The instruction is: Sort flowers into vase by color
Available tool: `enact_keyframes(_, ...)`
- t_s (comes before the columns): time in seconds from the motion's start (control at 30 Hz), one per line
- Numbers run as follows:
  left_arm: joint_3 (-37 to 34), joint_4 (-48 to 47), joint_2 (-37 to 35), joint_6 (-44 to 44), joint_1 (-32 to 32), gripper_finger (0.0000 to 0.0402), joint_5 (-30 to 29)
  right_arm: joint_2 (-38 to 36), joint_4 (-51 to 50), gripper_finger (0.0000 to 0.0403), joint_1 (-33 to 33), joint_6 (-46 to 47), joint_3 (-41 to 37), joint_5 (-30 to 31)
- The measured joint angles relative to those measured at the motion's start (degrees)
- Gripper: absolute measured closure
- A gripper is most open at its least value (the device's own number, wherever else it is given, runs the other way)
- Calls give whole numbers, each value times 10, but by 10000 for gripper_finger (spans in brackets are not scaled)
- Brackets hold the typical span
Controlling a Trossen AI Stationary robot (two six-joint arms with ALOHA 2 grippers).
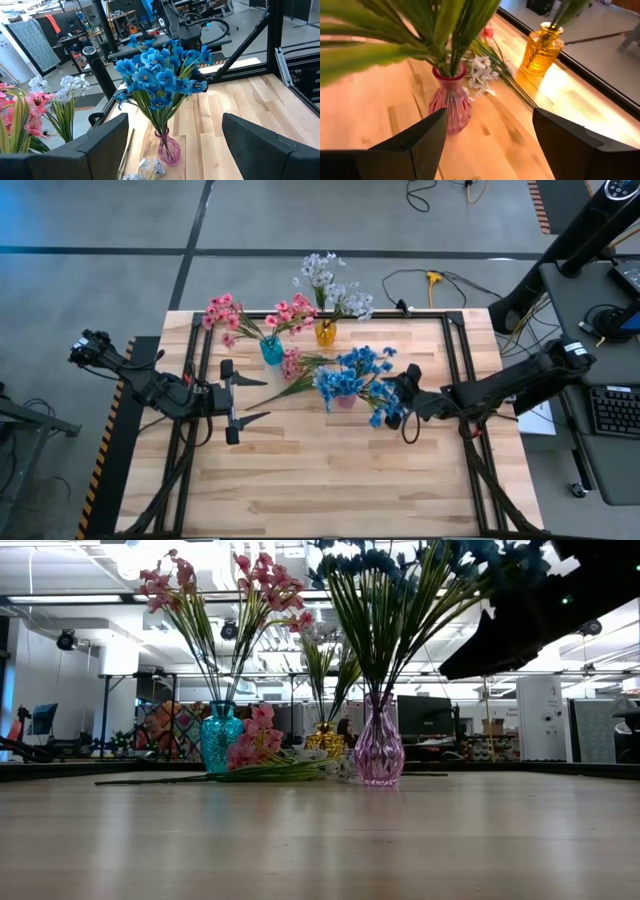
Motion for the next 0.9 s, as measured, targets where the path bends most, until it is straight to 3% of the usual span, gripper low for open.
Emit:
enact_keyframes(0.37, 0, -1, 0, 0, 0, 99, 0, -46, -70, 124, 0, 22, 0, -2)
enact_keyframes(0.73, 0, -3, 0, 0, 0, 99, 0, -107, -290, 122, 0, 179, -1, -1)
enact_keyframes(0.9, 0, -3, 0, 0, 0, 99, 0, -110, -300, 126, 0, 216, -25, -1)
